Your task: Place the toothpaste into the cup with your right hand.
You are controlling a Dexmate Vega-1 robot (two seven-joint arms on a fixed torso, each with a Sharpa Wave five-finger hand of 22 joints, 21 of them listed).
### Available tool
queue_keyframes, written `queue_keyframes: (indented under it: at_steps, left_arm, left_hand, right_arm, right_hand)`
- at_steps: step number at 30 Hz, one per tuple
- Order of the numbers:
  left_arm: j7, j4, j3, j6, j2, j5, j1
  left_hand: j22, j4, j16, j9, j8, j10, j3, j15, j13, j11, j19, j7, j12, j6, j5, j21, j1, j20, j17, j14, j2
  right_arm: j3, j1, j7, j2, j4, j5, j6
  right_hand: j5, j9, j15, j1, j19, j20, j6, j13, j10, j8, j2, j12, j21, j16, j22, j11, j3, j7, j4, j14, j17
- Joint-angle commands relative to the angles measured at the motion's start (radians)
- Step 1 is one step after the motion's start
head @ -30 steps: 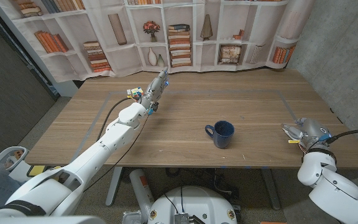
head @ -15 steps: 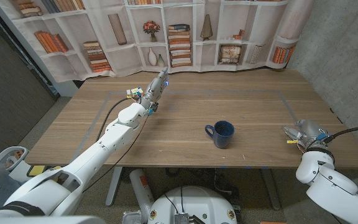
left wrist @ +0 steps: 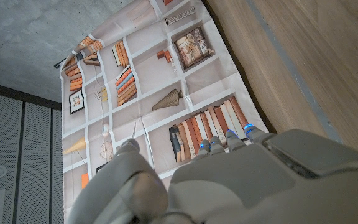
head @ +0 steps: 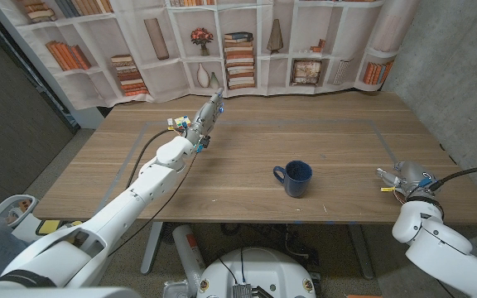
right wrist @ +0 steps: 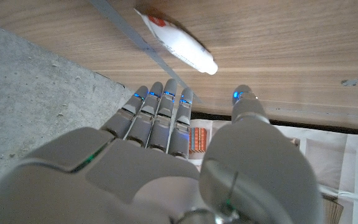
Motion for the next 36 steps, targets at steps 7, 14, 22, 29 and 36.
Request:
queue_keyframes:
  at_steps: [7,14,22,29,36]
  left_arm:
    - [0.004,-0.011,0.000,0.014,0.007,0.001,0.004]
    - [0.002,-0.006,0.000,0.011,0.004,-0.002,0.006]
    - [0.004,-0.003,-0.001,0.011,0.004,-0.004,0.009]
    - [0.009,-0.006,-0.002,0.014,0.004,-0.005,0.012]
    - [0.009,-0.009,-0.003,0.018,0.005,-0.007,0.013]
  left_hand:
    - [0.003,0.000,0.005,0.002,0.000,-0.131,-0.006,0.006,0.005,0.010,-0.204,0.004,0.003,-0.118,0.002,0.006,0.007,-0.036,0.003,-0.170,0.005]
    - [0.003,0.000,0.005,0.002,-0.001,-0.132,-0.008,0.004,0.005,0.004,-0.207,0.003,0.002,-0.119,0.002,0.006,0.008,-0.019,0.003,-0.171,0.006]
    - [0.003,0.000,0.005,0.002,-0.001,-0.133,-0.010,0.002,0.005,0.001,-0.208,0.001,0.002,-0.119,0.002,0.006,0.008,-0.015,0.003,-0.172,0.006]
    - [0.004,0.000,0.005,0.002,-0.001,-0.133,-0.012,0.001,0.005,0.000,-0.209,-0.001,0.002,-0.118,0.002,0.005,0.008,-0.011,0.004,-0.173,0.007]
    - [0.004,0.000,0.005,0.002,-0.002,-0.133,-0.013,0.000,0.005,-0.002,-0.211,-0.002,0.002,-0.120,0.002,0.005,0.009,-0.005,0.004,-0.173,0.007]
  right_arm:
    - [-0.048,0.050,-0.022,-0.022,0.028,0.055,-0.043]
    - [-0.056,0.061,-0.034,-0.026,0.036,0.072,-0.057]
    - [-0.075,0.081,-0.043,-0.029,0.054,0.090,-0.074]
    - [-0.099,0.102,-0.047,-0.038,0.065,0.101,-0.087]
    - [-0.109,0.116,-0.050,-0.040,0.076,0.120,-0.082]
  right_hand:
    - [0.009,0.005,-0.038,0.020,0.005,0.003,0.001,0.002,0.007,-0.004,0.005,-0.002,-0.002,-0.002,0.002,-0.004,0.009,-0.004,0.002,0.012,0.002]
    - [0.010,0.006,-0.041,0.026,0.006,0.003,0.000,0.002,0.006,-0.006,0.008,-0.005,-0.002,-0.004,0.003,-0.004,0.013,-0.005,0.002,0.013,0.002]
    - [0.010,0.006,-0.043,0.032,0.007,0.003,0.002,0.002,0.009,-0.007,0.011,-0.007,-0.003,-0.004,0.003,-0.005,0.015,-0.007,0.001,0.016,0.002]
    - [0.010,0.006,-0.044,0.033,0.008,0.004,0.002,0.002,0.006,-0.008,0.013,-0.010,-0.003,-0.007,0.003,-0.004,0.017,-0.007,0.002,0.013,0.002]
    - [0.009,0.006,-0.049,0.036,0.016,0.003,0.010,0.002,0.015,-0.007,0.016,-0.009,-0.001,-0.007,0.003,-0.002,0.019,-0.009,0.004,0.018,0.003]
